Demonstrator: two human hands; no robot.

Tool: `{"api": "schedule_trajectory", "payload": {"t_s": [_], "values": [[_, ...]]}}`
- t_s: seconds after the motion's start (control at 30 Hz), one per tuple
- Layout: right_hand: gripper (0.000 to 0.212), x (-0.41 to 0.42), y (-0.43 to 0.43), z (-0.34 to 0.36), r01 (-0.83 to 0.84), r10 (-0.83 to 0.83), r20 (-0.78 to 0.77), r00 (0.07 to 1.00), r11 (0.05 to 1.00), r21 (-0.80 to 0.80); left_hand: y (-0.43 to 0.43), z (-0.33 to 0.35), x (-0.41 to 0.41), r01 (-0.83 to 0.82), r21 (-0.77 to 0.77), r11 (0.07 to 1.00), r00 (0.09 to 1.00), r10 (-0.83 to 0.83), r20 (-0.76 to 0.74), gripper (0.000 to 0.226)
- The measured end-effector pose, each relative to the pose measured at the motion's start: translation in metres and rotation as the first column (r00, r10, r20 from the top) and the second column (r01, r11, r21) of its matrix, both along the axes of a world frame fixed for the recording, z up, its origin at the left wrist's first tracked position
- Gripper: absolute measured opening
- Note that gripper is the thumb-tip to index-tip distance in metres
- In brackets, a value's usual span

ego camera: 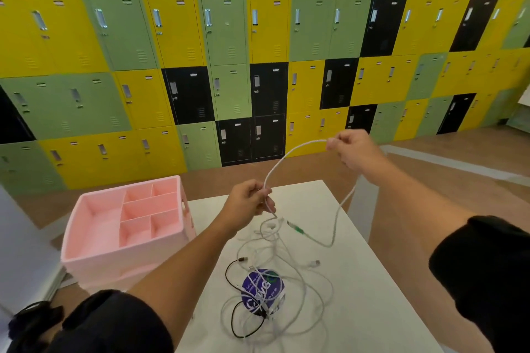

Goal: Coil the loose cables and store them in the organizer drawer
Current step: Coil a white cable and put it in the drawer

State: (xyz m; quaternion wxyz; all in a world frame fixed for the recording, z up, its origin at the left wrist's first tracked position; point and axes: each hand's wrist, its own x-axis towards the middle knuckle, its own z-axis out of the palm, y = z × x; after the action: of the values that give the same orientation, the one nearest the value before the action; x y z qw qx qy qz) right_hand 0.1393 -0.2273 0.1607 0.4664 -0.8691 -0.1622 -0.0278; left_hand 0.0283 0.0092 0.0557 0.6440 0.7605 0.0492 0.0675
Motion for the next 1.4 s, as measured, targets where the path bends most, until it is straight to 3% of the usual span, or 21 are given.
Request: {"api": "schedule_trajectory", "payload": {"t_s": [0.13,0.2,0.27,0.33,0.43,0.57,0.67,0.73,0.8,0.83,1.0,1.13,1.23,1.4], "values": [[0.019,-0.005,0.006,-0.022,0.002,-0.021,-0.083,0.996,0.975,-0.221,-0.001,0.012,-0.005,-0.020,-0.097,0.995,1.000,0.018,-0.014,0.019],[0.047,-0.015,0.019,-0.025,-0.027,0.021,-0.021,1.000,0.944,-0.328,-0.005,0.018,-0.003,-0.027,-0.061,0.998,1.000,0.027,0.006,0.018],[0.066,-0.028,0.035,-0.019,-0.116,0.165,0.117,0.979,0.932,-0.343,-0.009,0.025,0.000,-0.026,-0.005,1.000,0.999,0.026,0.038,0.017],[0.058,-0.038,0.051,-0.013,-0.243,0.343,0.190,0.920,0.879,-0.411,-0.014,0.033,0.003,-0.024,0.033,0.999,0.996,0.021,0.092,0.017],[0.024,-0.047,0.070,-0.006,-0.329,0.405,0.096,0.909,0.841,-0.430,-0.018,0.042,0.006,-0.044,0.081,0.996,0.984,0.029,0.177,0.017],[0.016,-0.043,0.075,0.007,-0.283,0.358,0.185,0.915,0.897,-0.339,-0.016,0.036,0.006,-0.027,0.166,0.986,0.985,-0.003,0.175,0.010],[0.013,-0.044,0.071,0.030,-0.287,0.295,0.256,0.921,0.956,-0.068,-0.009,0.016,0.007,0.026,0.307,0.951,0.996,-0.051,0.076,0.010],[0.014,-0.043,0.065,0.049,-0.218,0.166,0.275,0.947,0.961,0.170,-0.004,0.003,0.004,0.066,0.382,0.922,0.998,-0.057,-0.035,0.010],[0.015,-0.034,0.055,0.064,-0.130,0.035,0.286,0.958,0.938,0.322,0.003,-0.008,-0.002,0.053,0.283,0.958,0.995,-0.025,-0.101,0.016],[0.015,-0.027,0.049,0.068,-0.098,-0.003,0.299,0.954,0.942,0.322,0.005,-0.010,-0.006,0.032,0.205,0.978,0.992,-0.006,-0.126,0.020],[0.016,-0.003,0.022,0.041,0.000,0.007,0.187,0.982,0.999,-0.038,0.010,-0.010,-0.010,-0.069,0.012,0.998,0.983,0.070,-0.168,0.034],[0.022,-0.003,0.013,0.004,-0.009,0.010,0.001,1.000,0.935,-0.355,0.005,0.004,-0.007,-0.101,-0.070,0.992,0.986,0.091,-0.138,0.039],[0.032,-0.016,0.026,-0.016,-0.113,0.097,-0.060,0.993,0.906,-0.407,-0.004,0.012,-0.004,-0.085,0.015,0.996,0.992,0.086,-0.097,0.038],[0.046,-0.043,0.062,-0.027,-0.331,0.369,0.001,0.930,0.836,-0.438,-0.016,0.016,0.001,-0.035,0.058,0.998,0.996,0.039,-0.076,0.038]]}}
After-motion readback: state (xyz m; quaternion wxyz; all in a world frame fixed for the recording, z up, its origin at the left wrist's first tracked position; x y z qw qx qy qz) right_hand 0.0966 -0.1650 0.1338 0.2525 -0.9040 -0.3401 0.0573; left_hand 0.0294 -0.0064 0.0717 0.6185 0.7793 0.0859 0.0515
